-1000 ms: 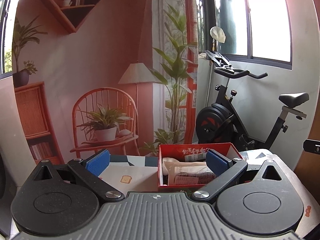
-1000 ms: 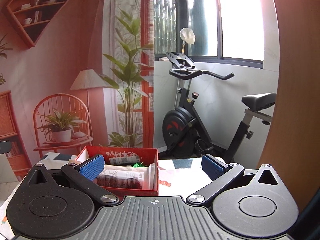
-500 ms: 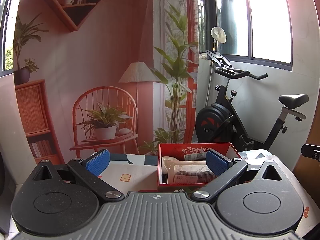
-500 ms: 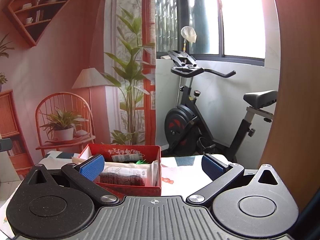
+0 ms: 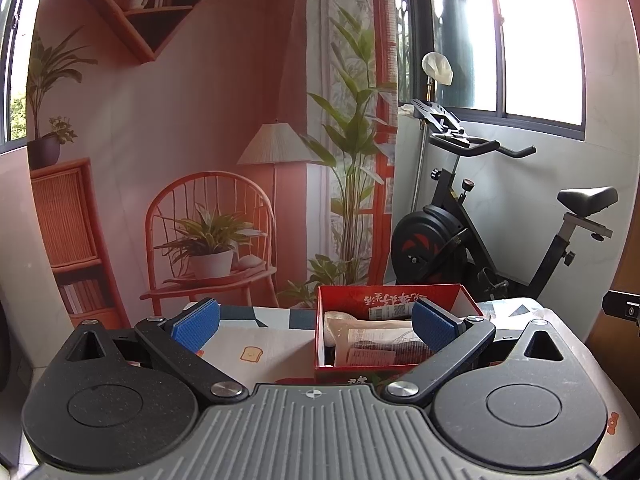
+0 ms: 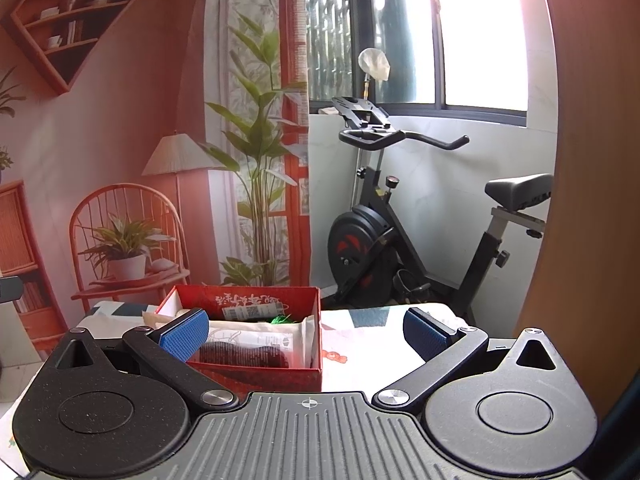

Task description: Organize soft objects

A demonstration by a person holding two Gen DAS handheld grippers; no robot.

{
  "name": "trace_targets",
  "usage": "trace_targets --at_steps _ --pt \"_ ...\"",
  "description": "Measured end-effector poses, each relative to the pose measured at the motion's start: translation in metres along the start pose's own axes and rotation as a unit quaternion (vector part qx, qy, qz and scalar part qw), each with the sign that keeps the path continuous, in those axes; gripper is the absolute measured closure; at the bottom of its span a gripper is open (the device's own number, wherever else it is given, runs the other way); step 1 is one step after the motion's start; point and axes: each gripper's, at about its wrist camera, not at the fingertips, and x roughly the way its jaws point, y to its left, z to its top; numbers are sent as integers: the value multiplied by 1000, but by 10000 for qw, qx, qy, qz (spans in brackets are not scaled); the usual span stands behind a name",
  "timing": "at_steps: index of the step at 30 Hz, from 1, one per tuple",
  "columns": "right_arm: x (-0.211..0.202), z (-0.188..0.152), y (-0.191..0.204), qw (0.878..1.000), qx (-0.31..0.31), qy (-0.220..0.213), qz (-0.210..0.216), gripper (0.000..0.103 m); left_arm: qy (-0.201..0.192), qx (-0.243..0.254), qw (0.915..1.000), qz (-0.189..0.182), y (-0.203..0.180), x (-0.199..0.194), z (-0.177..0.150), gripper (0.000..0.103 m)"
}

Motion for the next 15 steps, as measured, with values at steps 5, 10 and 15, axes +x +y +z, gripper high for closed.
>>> trace_targets --at_steps 5,10,15 --pt "1 0 -1 10000 2 8 0 0 4 -3 10000 9 0 0 0 0" --pt "1 0 -1 10000 6 7 -3 0 13 -9 10000 10 0 -1 -1 0" --pt "1 0 -1 10000 9 11 -3 0 11 -6 10000 9 0 0 0 0"
